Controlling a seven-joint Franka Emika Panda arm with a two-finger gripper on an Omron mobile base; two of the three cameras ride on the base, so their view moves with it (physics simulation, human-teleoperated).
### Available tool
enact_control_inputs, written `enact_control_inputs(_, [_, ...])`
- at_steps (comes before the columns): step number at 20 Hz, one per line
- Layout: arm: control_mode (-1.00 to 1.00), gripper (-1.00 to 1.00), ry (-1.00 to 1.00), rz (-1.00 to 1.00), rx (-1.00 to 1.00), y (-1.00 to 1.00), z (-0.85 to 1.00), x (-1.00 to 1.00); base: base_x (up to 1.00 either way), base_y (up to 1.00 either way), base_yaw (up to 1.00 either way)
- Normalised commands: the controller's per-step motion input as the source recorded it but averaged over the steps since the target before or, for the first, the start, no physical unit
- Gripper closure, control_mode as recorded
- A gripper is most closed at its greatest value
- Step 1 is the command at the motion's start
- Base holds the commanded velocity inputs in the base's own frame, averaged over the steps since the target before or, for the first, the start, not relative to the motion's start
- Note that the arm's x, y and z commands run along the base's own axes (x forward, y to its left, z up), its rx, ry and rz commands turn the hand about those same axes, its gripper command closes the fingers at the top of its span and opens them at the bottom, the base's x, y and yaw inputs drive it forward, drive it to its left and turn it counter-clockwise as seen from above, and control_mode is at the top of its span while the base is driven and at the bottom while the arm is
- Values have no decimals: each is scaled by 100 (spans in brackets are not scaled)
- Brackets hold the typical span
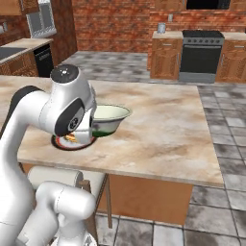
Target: Take the smaller bowl and place it next to the appetizer plate on the dining counter , and place the larger bowl next to the plate with cooked food.
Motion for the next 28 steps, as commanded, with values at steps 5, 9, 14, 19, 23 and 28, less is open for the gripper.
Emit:
enact_control_inputs(5, [-100, 100, 0, 0, -10, 4, -63, 49, 0, 0, 0])
enact_control_inputs(9, [-100, 100, -1, 0, -7, 4, -50, 49, 0, 0, 0])
enact_control_inputs(14, [-100, 100, 0, 0, -1, 7, -36, 52, 0, 0, 0])
enact_control_inputs(19, [-100, 100, 0, 0, 0, 4, -25, 49, 0, 0, 0])
enact_control_inputs(23, [-100, 100, 5, 0, 0, 4, -15, 42, 0, 0, 0])
enact_control_inputs(28, [-100, 100, 14, 0, 0, 17, -21, 31, 0, 0, 0])
